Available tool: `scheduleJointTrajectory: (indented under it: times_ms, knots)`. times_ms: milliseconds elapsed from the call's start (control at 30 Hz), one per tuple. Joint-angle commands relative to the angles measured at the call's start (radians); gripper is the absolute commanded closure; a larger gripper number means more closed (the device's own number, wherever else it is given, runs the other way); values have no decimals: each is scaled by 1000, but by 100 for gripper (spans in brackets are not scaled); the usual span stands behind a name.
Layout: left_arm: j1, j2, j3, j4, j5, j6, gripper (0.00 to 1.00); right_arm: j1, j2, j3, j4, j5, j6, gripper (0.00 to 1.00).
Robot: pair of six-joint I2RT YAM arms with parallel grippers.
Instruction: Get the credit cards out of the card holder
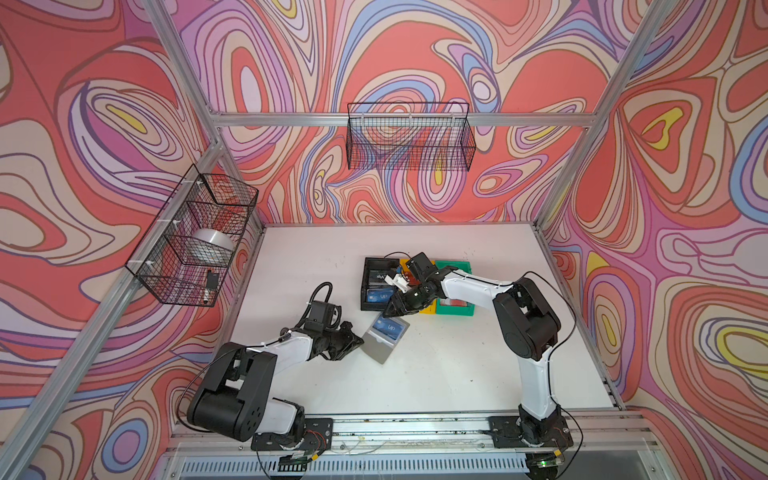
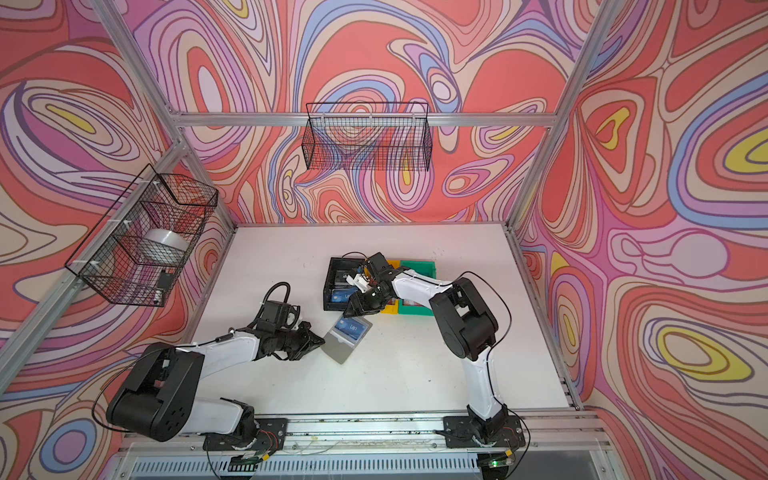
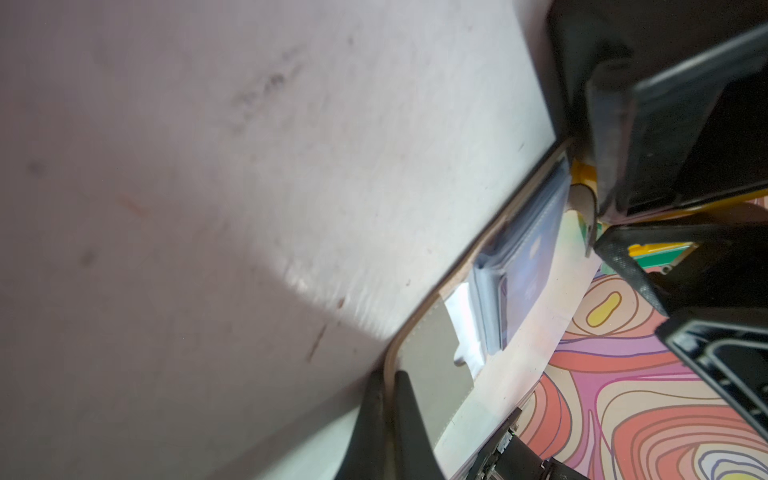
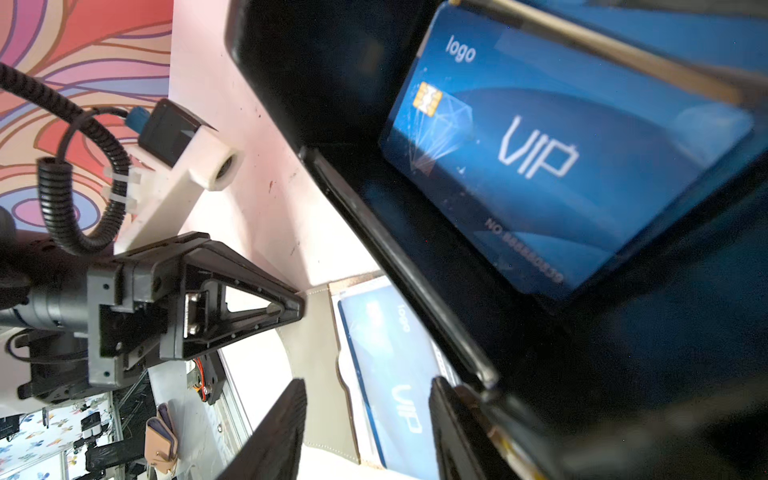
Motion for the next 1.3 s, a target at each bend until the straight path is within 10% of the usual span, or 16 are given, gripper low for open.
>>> scheduleJointTrajectory:
  times_ms: [0,800,1267]
  knots:
    - [21,45,27,-17,-1,32,100,-36,43,42,12,30,-4,48]
    - [46,-40,63,-273,8,206,100,37,-115,-71,-6,51,-89,49]
    - [50,-217,232,-519,-27,226,65,71,-17,-14,-35,80,-115,50]
